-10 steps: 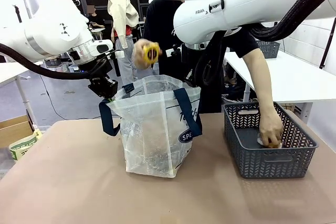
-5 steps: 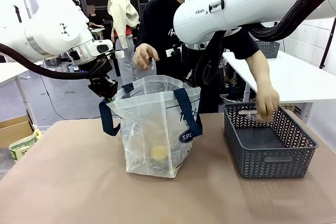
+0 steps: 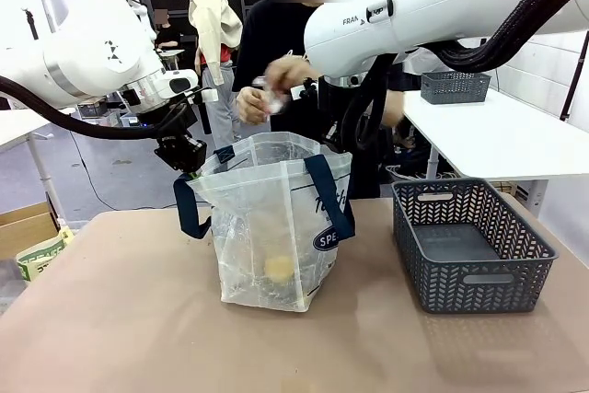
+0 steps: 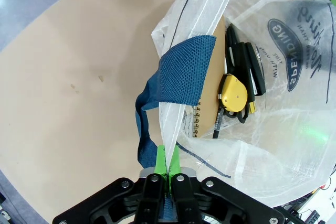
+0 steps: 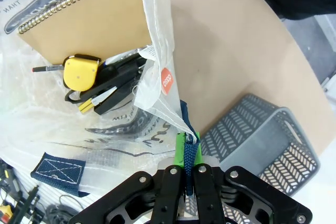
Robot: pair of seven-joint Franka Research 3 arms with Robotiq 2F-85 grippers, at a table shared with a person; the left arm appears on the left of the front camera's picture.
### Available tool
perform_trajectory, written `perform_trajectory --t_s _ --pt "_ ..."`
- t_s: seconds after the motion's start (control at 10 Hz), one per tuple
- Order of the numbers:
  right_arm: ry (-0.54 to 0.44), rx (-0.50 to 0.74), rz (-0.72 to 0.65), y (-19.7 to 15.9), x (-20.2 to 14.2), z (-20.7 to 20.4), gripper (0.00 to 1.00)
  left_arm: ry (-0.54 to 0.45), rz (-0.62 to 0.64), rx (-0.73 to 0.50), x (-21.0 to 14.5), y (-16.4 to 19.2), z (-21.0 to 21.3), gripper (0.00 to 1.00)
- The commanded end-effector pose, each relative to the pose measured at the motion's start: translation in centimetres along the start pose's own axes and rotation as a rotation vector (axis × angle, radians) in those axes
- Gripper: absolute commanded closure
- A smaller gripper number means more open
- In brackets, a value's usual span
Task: Transfer purchased items from the store into the shopping bag.
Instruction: Move the Reusable shopping bag to the right side of the table.
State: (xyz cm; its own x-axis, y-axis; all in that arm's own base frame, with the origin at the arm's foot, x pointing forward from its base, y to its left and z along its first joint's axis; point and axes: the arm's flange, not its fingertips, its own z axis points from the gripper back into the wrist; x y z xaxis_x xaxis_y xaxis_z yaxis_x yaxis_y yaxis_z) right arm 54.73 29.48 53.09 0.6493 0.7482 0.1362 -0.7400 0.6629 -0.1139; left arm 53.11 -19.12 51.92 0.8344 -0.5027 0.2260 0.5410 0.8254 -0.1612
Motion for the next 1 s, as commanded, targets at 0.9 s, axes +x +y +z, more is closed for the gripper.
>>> perform_trajectory --t_s 0.9 --pt "0.003 0.0 -0.002 -0.15 -0.15 -0.08 1.0 -0.005 0.003 0.002 -0.08 0.16 0.31 1.0"
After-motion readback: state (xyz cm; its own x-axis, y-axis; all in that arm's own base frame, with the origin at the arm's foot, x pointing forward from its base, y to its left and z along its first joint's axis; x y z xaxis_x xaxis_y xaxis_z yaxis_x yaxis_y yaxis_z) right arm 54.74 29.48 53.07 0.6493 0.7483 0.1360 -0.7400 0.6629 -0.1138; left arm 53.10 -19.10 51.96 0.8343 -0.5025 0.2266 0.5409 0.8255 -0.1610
